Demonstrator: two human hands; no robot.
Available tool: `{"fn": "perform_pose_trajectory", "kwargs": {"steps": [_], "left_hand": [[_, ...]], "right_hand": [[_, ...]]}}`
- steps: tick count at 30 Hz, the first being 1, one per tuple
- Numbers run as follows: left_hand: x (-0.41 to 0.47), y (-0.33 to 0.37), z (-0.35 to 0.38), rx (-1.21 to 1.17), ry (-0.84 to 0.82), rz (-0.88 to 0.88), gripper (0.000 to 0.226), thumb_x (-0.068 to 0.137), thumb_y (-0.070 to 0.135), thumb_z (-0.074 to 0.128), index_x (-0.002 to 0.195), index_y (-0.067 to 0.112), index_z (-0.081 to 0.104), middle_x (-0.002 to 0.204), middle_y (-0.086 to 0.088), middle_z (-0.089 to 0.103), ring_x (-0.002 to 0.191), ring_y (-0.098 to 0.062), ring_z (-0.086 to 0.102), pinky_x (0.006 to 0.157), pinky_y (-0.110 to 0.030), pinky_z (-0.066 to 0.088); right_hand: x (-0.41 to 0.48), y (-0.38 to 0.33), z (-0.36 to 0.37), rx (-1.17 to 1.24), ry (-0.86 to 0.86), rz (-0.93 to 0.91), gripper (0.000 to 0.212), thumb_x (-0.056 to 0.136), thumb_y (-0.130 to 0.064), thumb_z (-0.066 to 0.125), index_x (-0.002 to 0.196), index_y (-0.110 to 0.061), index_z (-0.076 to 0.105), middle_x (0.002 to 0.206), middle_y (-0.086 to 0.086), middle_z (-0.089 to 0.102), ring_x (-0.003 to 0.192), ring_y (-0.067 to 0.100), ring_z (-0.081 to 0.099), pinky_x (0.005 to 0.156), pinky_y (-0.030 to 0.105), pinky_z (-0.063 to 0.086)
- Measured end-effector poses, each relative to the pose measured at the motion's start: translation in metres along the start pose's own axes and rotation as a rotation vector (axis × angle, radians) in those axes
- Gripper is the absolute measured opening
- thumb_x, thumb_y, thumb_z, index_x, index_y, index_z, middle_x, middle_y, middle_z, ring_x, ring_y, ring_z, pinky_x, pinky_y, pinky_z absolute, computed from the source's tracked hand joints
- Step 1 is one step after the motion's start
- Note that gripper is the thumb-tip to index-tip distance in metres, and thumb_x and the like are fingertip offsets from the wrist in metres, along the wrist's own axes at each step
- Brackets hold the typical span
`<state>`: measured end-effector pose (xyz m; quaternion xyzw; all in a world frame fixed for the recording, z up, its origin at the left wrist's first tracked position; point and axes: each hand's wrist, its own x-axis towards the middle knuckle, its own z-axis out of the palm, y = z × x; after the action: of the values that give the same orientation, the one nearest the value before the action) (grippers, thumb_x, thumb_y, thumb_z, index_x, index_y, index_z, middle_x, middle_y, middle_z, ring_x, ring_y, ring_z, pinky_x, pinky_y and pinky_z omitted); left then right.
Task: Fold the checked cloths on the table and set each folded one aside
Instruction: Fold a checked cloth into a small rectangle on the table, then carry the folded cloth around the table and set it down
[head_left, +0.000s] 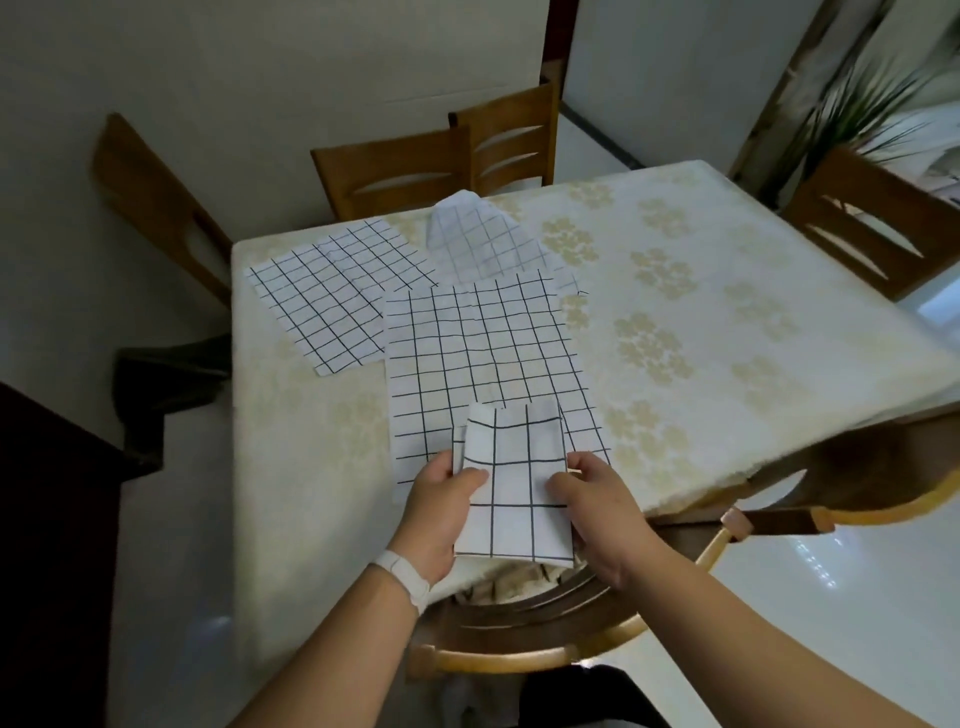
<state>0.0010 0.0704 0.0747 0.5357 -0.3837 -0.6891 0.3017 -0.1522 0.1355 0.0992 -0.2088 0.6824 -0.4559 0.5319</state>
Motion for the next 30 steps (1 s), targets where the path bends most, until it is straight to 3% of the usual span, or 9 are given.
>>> {"fn": "perform_pose_trajectory", "kwargs": {"steps": [2, 6, 14, 18, 21, 25, 30], "left_hand": [[-0.009, -0.004, 0.006, 0.024, -0.037, 0.029, 0.022, 0.091, 0.006, 0.057, 0.107, 0.018, 0.067, 0.099, -0.002, 0.075, 0.089, -0.020, 0.072, 0.074, -0.038, 0.059], [-0.020, -0.008, 0.019, 0.053, -0.107, 0.042, 0.025, 0.093, 0.009, 0.056, 0.113, 0.021, 0.065, 0.104, -0.002, 0.074, 0.093, -0.022, 0.071, 0.073, -0.040, 0.059], [-0.049, -0.012, 0.077, 0.088, -0.222, 0.028, 0.027, 0.092, 0.003, 0.055, 0.114, 0.015, 0.064, 0.107, -0.009, 0.073, 0.099, -0.031, 0.069, 0.086, -0.054, 0.055], [-0.073, -0.023, 0.133, 0.114, -0.294, 0.024, 0.028, 0.092, 0.000, 0.053, 0.114, 0.013, 0.064, 0.106, -0.012, 0.073, 0.099, -0.033, 0.069, 0.085, -0.056, 0.055], [-0.096, -0.039, 0.188, 0.136, -0.340, 0.011, 0.026, 0.090, -0.003, 0.053, 0.112, 0.009, 0.063, 0.106, -0.015, 0.072, 0.097, -0.037, 0.068, 0.085, -0.059, 0.053], [-0.135, -0.067, 0.263, 0.207, -0.438, -0.007, 0.029, 0.087, -0.002, 0.054, 0.110, 0.011, 0.065, 0.107, -0.014, 0.073, 0.098, -0.035, 0.069, 0.087, -0.056, 0.053], [-0.183, -0.109, 0.350, 0.280, -0.570, -0.026, 0.034, 0.090, -0.002, 0.050, 0.119, 0.012, 0.062, 0.112, -0.012, 0.071, 0.104, -0.035, 0.067, 0.092, -0.059, 0.050]], "right_hand": [[-0.009, 0.003, -0.006, -0.034, 0.024, -0.024, 0.018, 0.085, -0.011, 0.055, 0.097, -0.018, 0.065, 0.097, 0.013, 0.072, 0.084, 0.035, 0.071, 0.079, 0.051, 0.058], [-0.024, 0.004, -0.027, -0.059, 0.065, -0.027, 0.018, 0.082, -0.016, 0.057, 0.096, -0.023, 0.066, 0.096, 0.011, 0.073, 0.087, 0.035, 0.071, 0.081, 0.059, 0.056], [-0.060, 0.013, -0.086, -0.020, 0.183, -0.058, 0.020, 0.088, -0.009, 0.056, 0.099, -0.025, 0.062, 0.097, 0.006, 0.071, 0.089, 0.027, 0.070, 0.085, 0.051, 0.057], [-0.087, 0.024, -0.142, 0.055, 0.234, -0.085, 0.025, 0.085, -0.005, 0.058, 0.103, -0.022, 0.063, 0.099, 0.006, 0.072, 0.090, 0.026, 0.071, 0.084, 0.050, 0.058], [-0.115, 0.034, -0.196, 0.108, 0.299, -0.086, 0.025, 0.086, -0.002, 0.057, 0.103, -0.019, 0.062, 0.099, 0.008, 0.071, 0.087, 0.025, 0.070, 0.079, 0.042, 0.060], [-0.157, 0.062, -0.270, 0.194, 0.439, -0.085, 0.025, 0.082, 0.000, 0.056, 0.098, -0.018, 0.064, 0.099, 0.013, 0.071, 0.090, 0.030, 0.069, 0.084, 0.048, 0.057], [-0.208, 0.100, -0.355, 0.331, 0.562, -0.089, 0.029, 0.083, 0.003, 0.051, 0.098, -0.017, 0.065, 0.091, 0.007, 0.074, 0.086, 0.026, 0.071, 0.080, 0.045, 0.059]]}}
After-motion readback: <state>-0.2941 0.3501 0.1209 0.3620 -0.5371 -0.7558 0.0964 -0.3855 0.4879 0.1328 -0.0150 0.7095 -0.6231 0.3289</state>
